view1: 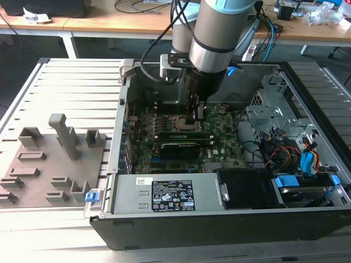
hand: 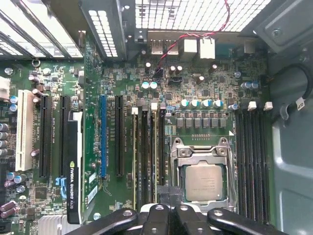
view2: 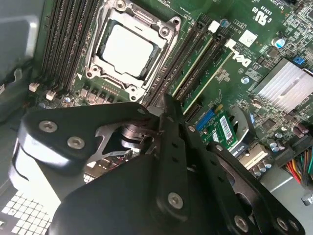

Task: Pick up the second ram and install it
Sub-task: 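Press down the second ram until it locks into place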

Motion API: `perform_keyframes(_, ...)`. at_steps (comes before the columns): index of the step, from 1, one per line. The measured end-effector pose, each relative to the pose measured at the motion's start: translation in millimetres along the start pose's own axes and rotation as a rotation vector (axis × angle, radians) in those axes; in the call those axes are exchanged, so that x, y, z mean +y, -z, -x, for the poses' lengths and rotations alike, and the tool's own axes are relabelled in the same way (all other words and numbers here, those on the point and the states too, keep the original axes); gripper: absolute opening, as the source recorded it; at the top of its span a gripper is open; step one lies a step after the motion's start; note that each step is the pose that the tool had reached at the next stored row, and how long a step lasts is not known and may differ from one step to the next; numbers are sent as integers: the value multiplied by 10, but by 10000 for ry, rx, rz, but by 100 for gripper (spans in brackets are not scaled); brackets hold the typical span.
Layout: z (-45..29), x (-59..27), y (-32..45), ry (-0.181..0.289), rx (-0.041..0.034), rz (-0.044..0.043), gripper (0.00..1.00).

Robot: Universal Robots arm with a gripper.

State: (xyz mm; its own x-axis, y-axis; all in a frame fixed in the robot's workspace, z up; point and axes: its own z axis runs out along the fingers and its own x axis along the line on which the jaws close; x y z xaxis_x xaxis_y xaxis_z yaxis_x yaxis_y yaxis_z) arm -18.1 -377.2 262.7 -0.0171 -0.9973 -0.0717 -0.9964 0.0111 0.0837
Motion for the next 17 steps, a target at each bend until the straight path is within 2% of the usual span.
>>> perform_keyframes(2,0,-35,2,-2,9,0,11)
perform_keyframes(3,1,-126,-1,-4,30,8,11)
perform_keyframes(4,0,-269,-37,-7,39,41,11)
perform_keyframes(8,-9,-447,-195,-7,39,50,11)
perform_keyframes(9,-12,-470,-237,-7,38,50,11)
perform_keyframes(13,-18,-490,-304,-8,44,52,11)
perform_keyframes(14,-15,-490,-296,-7,29,48,11)
perform_keyframes(15,-13,-482,-249,-6,40,38,11)
perform_keyframes(17,-15,-383,-244,-1,37,-27,11)
